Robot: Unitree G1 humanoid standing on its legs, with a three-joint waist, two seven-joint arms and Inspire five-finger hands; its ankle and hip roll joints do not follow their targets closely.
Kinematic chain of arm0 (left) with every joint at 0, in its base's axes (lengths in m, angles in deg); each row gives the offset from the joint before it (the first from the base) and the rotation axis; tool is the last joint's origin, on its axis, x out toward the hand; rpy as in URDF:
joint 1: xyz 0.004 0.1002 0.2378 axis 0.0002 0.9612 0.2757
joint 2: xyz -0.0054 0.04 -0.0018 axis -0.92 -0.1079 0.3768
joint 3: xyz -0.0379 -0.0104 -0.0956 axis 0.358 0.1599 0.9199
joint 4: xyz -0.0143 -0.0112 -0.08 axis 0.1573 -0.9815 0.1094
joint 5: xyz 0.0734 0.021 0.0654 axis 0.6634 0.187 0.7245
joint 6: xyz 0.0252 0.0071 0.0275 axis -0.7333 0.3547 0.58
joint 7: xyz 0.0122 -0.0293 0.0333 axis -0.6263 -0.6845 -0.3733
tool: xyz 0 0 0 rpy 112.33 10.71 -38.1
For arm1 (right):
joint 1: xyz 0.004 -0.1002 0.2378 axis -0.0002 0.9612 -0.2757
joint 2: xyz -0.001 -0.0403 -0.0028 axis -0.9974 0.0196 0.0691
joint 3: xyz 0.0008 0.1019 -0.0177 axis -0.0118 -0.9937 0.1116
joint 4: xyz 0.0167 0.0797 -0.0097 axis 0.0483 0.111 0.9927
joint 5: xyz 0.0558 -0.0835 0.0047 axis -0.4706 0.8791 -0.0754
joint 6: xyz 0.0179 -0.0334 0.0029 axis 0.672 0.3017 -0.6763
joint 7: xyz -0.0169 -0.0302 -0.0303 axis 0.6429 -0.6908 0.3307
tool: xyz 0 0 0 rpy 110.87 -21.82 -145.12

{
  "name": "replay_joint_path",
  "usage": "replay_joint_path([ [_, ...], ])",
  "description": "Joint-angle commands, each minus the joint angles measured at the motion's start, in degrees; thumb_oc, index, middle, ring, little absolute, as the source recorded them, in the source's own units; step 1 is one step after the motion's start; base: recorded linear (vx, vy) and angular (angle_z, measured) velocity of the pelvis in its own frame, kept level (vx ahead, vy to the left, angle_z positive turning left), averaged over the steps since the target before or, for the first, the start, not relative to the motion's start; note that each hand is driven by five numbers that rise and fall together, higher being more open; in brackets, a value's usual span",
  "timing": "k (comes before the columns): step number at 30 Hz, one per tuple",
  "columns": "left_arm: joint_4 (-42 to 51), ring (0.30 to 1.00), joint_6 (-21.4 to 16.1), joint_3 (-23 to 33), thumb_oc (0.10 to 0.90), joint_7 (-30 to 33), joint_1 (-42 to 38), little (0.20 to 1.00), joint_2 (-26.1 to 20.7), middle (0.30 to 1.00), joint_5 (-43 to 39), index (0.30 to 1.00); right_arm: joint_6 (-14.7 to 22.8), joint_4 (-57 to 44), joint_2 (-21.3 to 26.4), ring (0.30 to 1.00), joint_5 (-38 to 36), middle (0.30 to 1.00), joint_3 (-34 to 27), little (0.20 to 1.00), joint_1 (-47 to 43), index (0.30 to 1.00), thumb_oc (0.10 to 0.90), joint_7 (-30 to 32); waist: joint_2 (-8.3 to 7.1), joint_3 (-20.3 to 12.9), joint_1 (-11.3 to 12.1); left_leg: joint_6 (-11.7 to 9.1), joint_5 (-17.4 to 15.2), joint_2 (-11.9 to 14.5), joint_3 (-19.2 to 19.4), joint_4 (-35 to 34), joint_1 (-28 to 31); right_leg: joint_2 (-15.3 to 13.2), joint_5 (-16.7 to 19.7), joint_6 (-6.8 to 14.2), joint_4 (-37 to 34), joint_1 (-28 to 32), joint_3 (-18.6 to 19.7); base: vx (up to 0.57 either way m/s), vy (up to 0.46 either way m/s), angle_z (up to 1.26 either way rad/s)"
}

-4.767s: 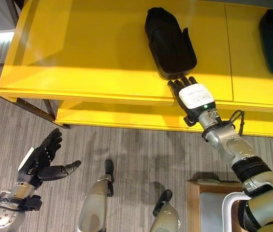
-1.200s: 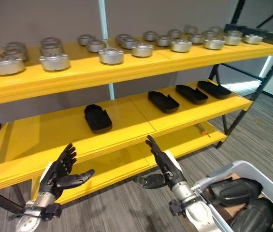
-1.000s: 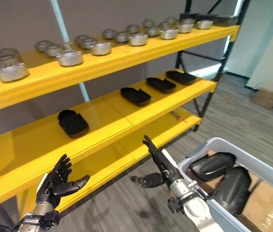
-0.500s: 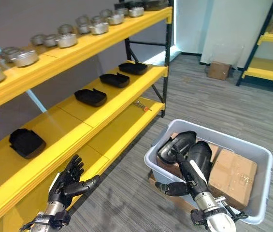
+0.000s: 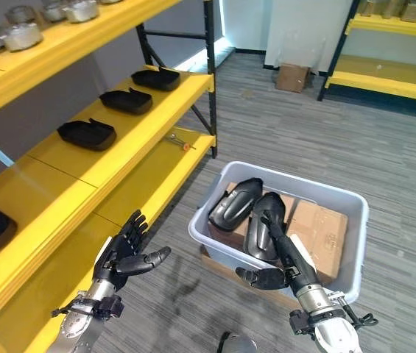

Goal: Move parts from the plastic box to the shelf.

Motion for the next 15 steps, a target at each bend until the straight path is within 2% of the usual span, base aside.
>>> replay_joint_path([
  [1, 6.60, 1.000, -7.25, 4.49, 0.900, 0.29, -1.02, 1.000, -1.91, 1.000, -1.38, 1.000, 6.71, -5.40, -2.13, 1.000, 0.30, 1.000, -1.65, 1.000, -5.30, 1.000, 0.900, 0.34, -0.89, -1.98, 1.22, 2.31, -0.82, -1.36, 7.54, 2.21, -2.08, 2.80, 0.62, 4.01, -5.83, 6.86, 0.81, 0.09, -0.025, -0.79],
  [2, 6.65, 1.000, -7.28, 4.52, 0.900, 0.45, -1.14, 1.000, -2.04, 1.000, -1.27, 1.000, 6.63, -4.99, -2.29, 1.000, 0.41, 1.000, -1.34, 1.000, -5.77, 1.000, 0.900, 0.44, -1.45, -1.56, 1.67, 2.40, -0.51, -1.80, 6.48, 2.19, -4.12, 2.84, 0.66, 3.83, -5.74, 6.93, 1.45, 0.03, 0.019, -0.63],
  [3, 6.60, 1.000, -7.28, 4.65, 0.900, 0.59, -1.19, 1.000, -2.03, 1.000, -1.18, 1.000, 6.61, -4.54, -2.44, 1.000, 0.46, 1.000, -1.00, 1.000, -6.25, 1.000, 0.900, 0.47, -1.76, -1.07, 2.21, 3.88, 0.30, -2.91, 5.67, 0.19, -6.59, 2.87, 1.82, 3.65, -5.95, 6.43, 1.59, 0.07, 0.108, -0.52],
  [4, 6.21, 1.000, -7.34, 4.45, 0.900, 0.86, -1.38, 1.000, -1.86, 1.000, -0.75, 1.000, 6.67, -3.83, -2.75, 1.000, 0.70, 1.000, -0.16, 1.000, -7.06, 1.000, 0.900, 0.52, -2.00, -0.42, 3.42, 3.94, 0.68, -6.45, 1.01, -5.75, -8.24, 3.30, 2.14, 4.37, -6.23, 7.07, 3.23, 0.12, 0.150, -0.39],
  [5, 5.68, 1.000, -7.48, 4.40, 0.900, 1.23, -1.68, 1.000, -1.60, 1.000, -0.35, 1.000, 6.79, -3.21, -2.94, 1.000, 0.87, 1.000, 0.27, 1.000, -7.53, 1.000, 0.900, 0.64, -1.91, -0.17, 4.30, 3.57, 1.59, -8.43, -2.17, -8.86, -8.96, 3.61, 2.10, 4.72, -6.27, 7.50, 4.10, 0.18, 0.143, -0.52],
  [7, 5.11, 1.000, -7.63, 4.64, 0.900, 1.23, -2.09, 1.000, -1.34, 1.000, 0.04, 1.000, 6.97, -2.21, -3.11, 1.000, 1.43, 1.000, 0.74, 1.000, -8.40, 1.000, 0.900, 0.56, -1.77, 0.11, 5.32, 3.13, 2.95, -10.72, -6.54, -12.31, -9.21, 4.32, 1.76, 5.09, -6.53, 8.64, 5.33, 0.12, 0.084, -0.74],
  [8, 5.10, 1.000, -7.63, 4.64, 0.900, 1.23, -2.13, 1.000, -1.32, 1.000, 0.04, 1.000, 6.99, -2.18, -3.11, 1.000, 1.44, 1.000, 0.74, 1.000, -8.45, 1.000, 0.900, 0.57, -1.69, 0.09, 5.33, 3.14, 3.16, -10.64, -6.57, -12.50, -9.24, 4.42, 1.93, 5.06, -6.64, 8.57, 5.32, 0.10, 0.079, -0.56],
  [9, 5.01, 1.000, -7.73, 4.79, 0.900, 0.91, -2.02, 1.000, -1.00, 1.000, -0.68, 1.000, 7.10, -2.17, -3.06, 1.000, 1.48, 1.000, 0.99, 1.000, -8.75, 1.000, 0.900, 0.16, -1.43, 0.04, 5.75, 3.17, 3.18, -11.53, -8.29, -13.65, -9.33, 4.67, 1.72, 5.28, -6.35, 8.75, 6.09, 0.14, 0.138, -0.65],
  [10, 5.64, 1.000, -7.59, 5.18, 0.900, 0.00, -1.27, 1.000, -0.97, 1.000, -1.33, 1.000, 6.93, -1.54, -3.48, 1.000, 1.21, 1.000, 1.71, 1.000, -9.14, 1.000, 0.900, -0.94, -1.32, -0.92, 6.21, 5.00, 0.34, -12.46, -9.91, -15.19, -6.18, 4.97, 1.38, 5.94, -6.30, 8.90, 8.17, 0.21, 0.194, -0.82],
  [12, 6.35, 1.000, -7.85, 5.36, 0.900, -0.20, -1.78, 1.000, -1.63, 1.000, -0.90, 1.000, 6.83, -1.34, -3.77, 1.000, 1.01, 1.000, 1.55, 1.000, -8.91, 1.000, 0.900, -1.24, -1.38, -2.10, 5.61, 5.70, -0.40, -13.57, -9.08, -16.12, -5.29, 4.16, 1.28, 6.33, -7.32, 9.61, 8.77, 0.21, 0.200, -0.98],
  [14, 5.20, 1.000, -8.25, 5.41, 0.900, 0.84, -3.62, 1.000, -2.16, 1.000, 0.40, 1.000, 6.40, -1.10, -4.14, 1.000, 1.08, 1.000, 1.54, 1.000, -8.69, 1.000, 0.900, -1.51, -1.44, -3.37, 4.53, 6.61, -2.07, -14.20, -5.11, -15.15, -4.84, 2.35, 1.30, 7.11, -8.49, 10.59, 9.31, 0.22, 0.219, -0.46],
  [15, 5.17, 1.000, -8.27, 5.41, 0.900, 0.84, -3.63, 1.000, -2.16, 1.000, 0.41, 1.000, 6.38, -1.12, -4.15, 1.000, 1.09, 1.000, 1.56, 1.000, -8.69, 1.000, 0.900, -1.50, -1.48, -3.39, 4.59, 6.63, -2.13, -14.21, -5.02, -15.12, -4.84, 2.32, 1.31, 7.14, -8.53, 10.59, 9.40, 0.19, 0.198, -0.39],
])
